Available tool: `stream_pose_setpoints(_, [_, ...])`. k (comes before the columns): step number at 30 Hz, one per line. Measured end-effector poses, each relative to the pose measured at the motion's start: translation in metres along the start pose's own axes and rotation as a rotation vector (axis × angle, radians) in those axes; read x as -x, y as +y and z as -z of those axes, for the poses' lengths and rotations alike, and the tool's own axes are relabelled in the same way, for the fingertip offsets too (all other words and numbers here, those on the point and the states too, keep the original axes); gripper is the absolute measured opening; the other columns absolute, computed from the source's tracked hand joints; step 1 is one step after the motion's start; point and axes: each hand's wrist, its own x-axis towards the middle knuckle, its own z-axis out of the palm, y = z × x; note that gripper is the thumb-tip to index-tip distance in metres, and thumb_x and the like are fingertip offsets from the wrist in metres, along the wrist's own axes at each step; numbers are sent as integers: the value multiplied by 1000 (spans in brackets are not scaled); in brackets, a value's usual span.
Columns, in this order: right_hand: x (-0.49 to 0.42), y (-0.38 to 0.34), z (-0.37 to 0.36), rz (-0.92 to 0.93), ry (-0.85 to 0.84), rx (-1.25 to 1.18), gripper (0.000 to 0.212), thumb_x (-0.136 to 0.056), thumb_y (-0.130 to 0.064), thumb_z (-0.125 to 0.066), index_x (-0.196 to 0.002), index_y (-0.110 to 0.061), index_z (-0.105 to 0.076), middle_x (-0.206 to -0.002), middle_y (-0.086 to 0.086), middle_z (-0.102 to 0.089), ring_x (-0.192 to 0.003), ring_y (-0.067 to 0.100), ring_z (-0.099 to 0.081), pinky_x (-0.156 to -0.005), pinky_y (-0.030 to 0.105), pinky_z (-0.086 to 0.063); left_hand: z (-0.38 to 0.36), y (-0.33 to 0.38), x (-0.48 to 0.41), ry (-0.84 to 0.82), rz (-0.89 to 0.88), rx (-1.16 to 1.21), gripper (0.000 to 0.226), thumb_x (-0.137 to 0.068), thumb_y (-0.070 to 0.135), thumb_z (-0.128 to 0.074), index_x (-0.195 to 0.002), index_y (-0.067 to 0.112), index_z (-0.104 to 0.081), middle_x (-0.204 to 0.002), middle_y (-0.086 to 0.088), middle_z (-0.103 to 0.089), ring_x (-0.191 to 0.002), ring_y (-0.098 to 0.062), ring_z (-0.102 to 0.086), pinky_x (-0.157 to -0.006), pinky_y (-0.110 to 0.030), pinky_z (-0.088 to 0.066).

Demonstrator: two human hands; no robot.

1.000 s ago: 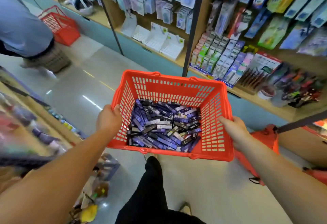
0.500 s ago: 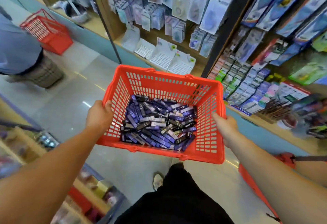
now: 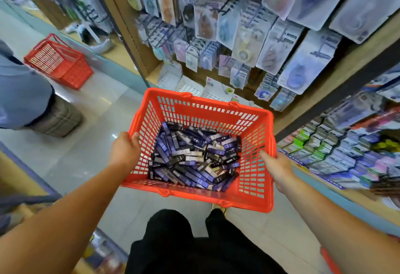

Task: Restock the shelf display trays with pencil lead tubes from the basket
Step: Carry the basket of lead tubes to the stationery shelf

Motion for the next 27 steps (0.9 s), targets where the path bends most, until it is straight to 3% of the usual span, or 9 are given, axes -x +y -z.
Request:
stream_pose_setpoints(4, [-16, -17, -41, -41, 56, -1, 27, -90, -39, -73, -107, -18, -71, -86, 3, -78, -73, 23, -76, -82, 45, -63, 10, 6, -68, -59, -50, -37, 40, -109, 40, -42, -106, 2, -54, -109, -32, -66, -98, -50, -63, -75, -41, -38])
stream_pose_setpoints(7, [-25, -21, -81, -101, 99, -44, 35, -87, -46, -73, -109, -19, -71, -91, 3, -79, -77, 24, -77, -85, 46, -62, 9, 3, -124, -141, -73, -75, 39, -109, 42, -42, -109, 5, -53, -110, -29, -67, -92, -46, -62, -77, -42, -42])
stream_pose_setpoints(11, [-24, -22, -148, -176, 216, -117, 29, -91, -39, -74, -110, -17, -71, -96, 8, -77, -82, 26, -75, -88, 43, -60, 6, -5, -210, -270, -163, -138, 41, -108, 38, -45, -114, 0, -57, -111, -30, -68, -99, -49, -64, -82, -45, -46])
stream_pose_setpoints(15, [-20, -26, -210, -269, 325, -171, 33, -89, -34, -78, -108, -8, -71, -95, 13, -76, -82, 28, -74, -85, 42, -60, 7, -21, -283, -397, -260, -246, 34, -108, 42, -43, -109, 9, -53, -107, -24, -69, -86, -39, -61, -76, -40, -44])
stream_pose_setpoints(20, [-43, -11, -269, -365, 381, -210, 53, -69, -61, -74, -88, -12, -67, -87, 13, -77, -80, 33, -76, -83, 53, -62, -18, -42, -348, -494, -274, -322, 33, -107, 42, -44, -113, 10, -51, -106, -20, -69, -87, -38, -63, -76, -39, -45])
stream_pose_setpoints(22, [-58, -3, -289, -356, 376, -186, 34, -85, -45, -75, -82, -13, -66, -90, 16, -76, -81, 31, -74, -86, 50, -60, -46, -54, -369, -531, -271, -362, 36, -107, 42, -44, -115, 8, -54, -105, -18, -70, -86, -37, -65, -77, -40, -50])
stream_pose_setpoints(24, [-83, 19, -308, -370, 382, -161, 25, -95, -36, -71, -91, -12, -65, -95, 17, -74, -82, 29, -70, -86, 43, -58, -84, -72, -386, -556, -272, -389, 43, -106, 44, -45, -115, 5, -58, -105, -19, -72, -88, -38, -68, -81, -42, -55])
stream_pose_setpoints(27, [-128, 76, -339, -397, 375, -170, 34, -96, -42, -69, -107, -9, -67, -87, 9, -73, -73, 25, -70, -72, 34, -55, -152, -116, -409, -603, -226, -382, 50, -102, 54, -47, -111, 8, -64, -101, -16, -75, -84, -36, -73, -83, -45, -61])
